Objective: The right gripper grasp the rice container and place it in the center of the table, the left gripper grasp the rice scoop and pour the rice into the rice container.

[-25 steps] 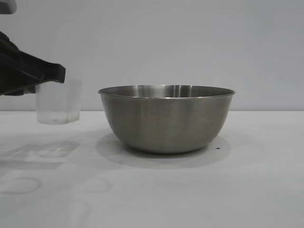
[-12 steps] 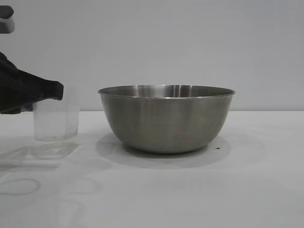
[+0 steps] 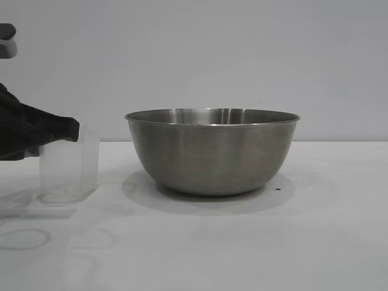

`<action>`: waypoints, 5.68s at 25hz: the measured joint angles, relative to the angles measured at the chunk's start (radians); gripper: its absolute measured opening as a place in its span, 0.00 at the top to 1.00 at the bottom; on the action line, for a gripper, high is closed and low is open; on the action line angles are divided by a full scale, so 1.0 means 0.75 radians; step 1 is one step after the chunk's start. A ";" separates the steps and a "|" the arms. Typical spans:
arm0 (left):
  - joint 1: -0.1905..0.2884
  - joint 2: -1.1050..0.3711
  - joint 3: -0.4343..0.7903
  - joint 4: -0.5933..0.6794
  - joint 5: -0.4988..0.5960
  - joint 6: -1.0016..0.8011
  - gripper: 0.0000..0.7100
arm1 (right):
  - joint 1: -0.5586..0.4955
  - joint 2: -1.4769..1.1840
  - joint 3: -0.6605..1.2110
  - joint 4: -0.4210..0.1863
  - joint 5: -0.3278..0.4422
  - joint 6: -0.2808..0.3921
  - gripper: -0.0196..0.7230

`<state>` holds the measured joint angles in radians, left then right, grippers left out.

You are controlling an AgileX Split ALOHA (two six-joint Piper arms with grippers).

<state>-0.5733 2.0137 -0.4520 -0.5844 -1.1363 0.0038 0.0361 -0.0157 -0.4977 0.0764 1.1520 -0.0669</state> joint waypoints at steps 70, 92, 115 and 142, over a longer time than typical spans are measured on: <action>0.122 0.120 -0.171 0.139 0.000 0.037 0.73 | 0.000 0.000 0.000 0.000 0.000 0.000 0.46; 0.122 -0.118 0.085 0.176 0.000 0.095 0.69 | 0.000 0.000 0.000 0.000 0.000 0.000 0.46; 0.301 -0.509 0.105 0.307 0.156 0.163 0.69 | 0.000 0.000 0.000 0.000 0.000 0.000 0.46; 0.683 -0.555 0.085 0.681 0.369 -0.018 0.69 | 0.000 0.000 0.000 0.000 0.000 0.000 0.46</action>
<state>-0.0611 1.5977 -0.3884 -0.0738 -0.8596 -0.0099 0.0361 -0.0157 -0.4977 0.0764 1.1520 -0.0669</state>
